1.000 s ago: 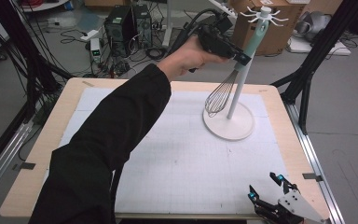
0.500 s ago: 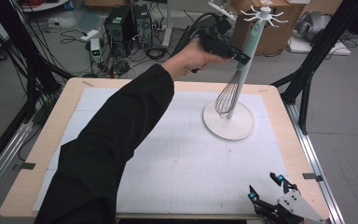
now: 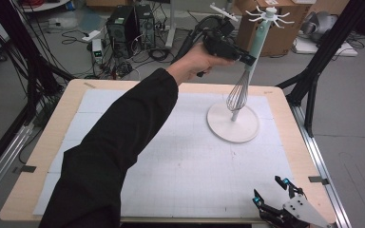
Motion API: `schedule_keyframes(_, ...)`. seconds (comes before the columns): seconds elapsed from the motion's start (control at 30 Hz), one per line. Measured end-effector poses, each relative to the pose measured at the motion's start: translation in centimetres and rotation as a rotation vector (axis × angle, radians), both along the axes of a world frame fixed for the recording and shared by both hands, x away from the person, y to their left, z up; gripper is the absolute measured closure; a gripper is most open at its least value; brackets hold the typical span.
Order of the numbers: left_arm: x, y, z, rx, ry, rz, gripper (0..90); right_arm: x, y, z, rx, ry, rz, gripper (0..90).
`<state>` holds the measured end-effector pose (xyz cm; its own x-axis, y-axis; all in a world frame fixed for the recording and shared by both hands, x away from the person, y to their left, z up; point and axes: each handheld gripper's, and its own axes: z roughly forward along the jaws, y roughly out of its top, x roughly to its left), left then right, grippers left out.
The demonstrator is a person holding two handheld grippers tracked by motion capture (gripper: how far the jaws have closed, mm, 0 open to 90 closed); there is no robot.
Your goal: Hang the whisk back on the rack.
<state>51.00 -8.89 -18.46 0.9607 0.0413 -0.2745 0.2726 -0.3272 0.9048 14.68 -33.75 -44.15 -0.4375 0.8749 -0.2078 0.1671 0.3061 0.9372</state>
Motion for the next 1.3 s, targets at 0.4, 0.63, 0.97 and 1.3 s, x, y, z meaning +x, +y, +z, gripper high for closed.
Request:
schedule_keyframes(0.4,-0.1,0.7,-0.3,-0.003,0.051,0.015,43.4,0.0,0.1,0.0,0.0,0.001,0.005,19.5)
schedule_keyframes(0.63,0.0,3.0,-3.6,-0.071,0.068,0.069,41.8,0.0,0.1,0.0,-0.002,0.005,0.005,19.5)
schedule_keyframes(0.97,-2.1,7.7,-3.6,-0.159,-0.027,0.072,34.8,0.1,0.2,-0.1,-0.005,0.006,0.007,19.5)
schedule_keyframes(1.3,-5.7,13.6,-4.1,-0.16,-0.095,0.162,27.0,1.0,0.9,-0.1,0.008,-0.001,0.048,19.5)
